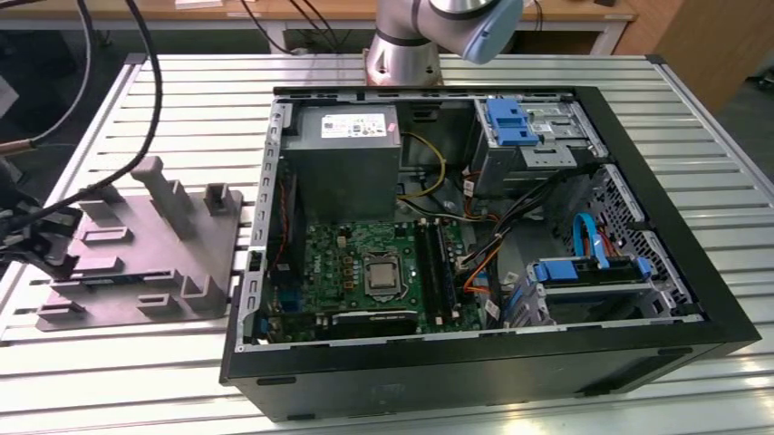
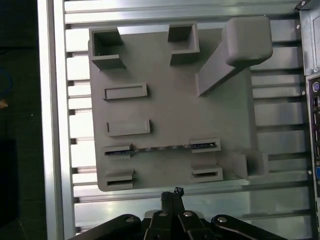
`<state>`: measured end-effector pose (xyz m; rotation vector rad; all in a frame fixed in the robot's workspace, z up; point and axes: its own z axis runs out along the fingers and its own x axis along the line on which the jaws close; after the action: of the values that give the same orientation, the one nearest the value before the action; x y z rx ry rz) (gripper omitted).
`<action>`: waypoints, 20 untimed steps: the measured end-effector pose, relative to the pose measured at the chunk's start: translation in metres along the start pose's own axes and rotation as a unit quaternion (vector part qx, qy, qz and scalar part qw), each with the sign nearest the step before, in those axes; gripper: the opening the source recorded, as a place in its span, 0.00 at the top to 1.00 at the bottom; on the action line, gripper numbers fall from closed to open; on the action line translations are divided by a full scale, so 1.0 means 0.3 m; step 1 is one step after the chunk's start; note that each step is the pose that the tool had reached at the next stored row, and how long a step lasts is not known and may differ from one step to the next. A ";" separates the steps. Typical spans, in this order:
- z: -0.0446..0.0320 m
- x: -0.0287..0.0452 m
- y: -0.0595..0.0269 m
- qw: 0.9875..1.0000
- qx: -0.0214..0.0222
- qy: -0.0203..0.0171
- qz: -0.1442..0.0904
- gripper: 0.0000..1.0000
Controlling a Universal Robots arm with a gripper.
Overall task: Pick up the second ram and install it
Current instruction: 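Reach for the second ram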
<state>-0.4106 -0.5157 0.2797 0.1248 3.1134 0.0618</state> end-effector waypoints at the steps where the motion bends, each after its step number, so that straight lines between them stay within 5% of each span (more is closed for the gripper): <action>1: 0.006 -0.008 0.002 1.000 0.000 0.000 0.000 0.89; 6: 0.038 -0.038 0.011 1.000 0.000 0.000 0.000 0.89; 16: 0.097 -0.036 0.016 1.000 0.000 0.001 -0.014 0.89; 20: 0.123 -0.033 0.039 1.000 0.000 0.001 -0.016 0.89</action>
<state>-0.3989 -0.5035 0.2437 0.0742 3.1164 0.0624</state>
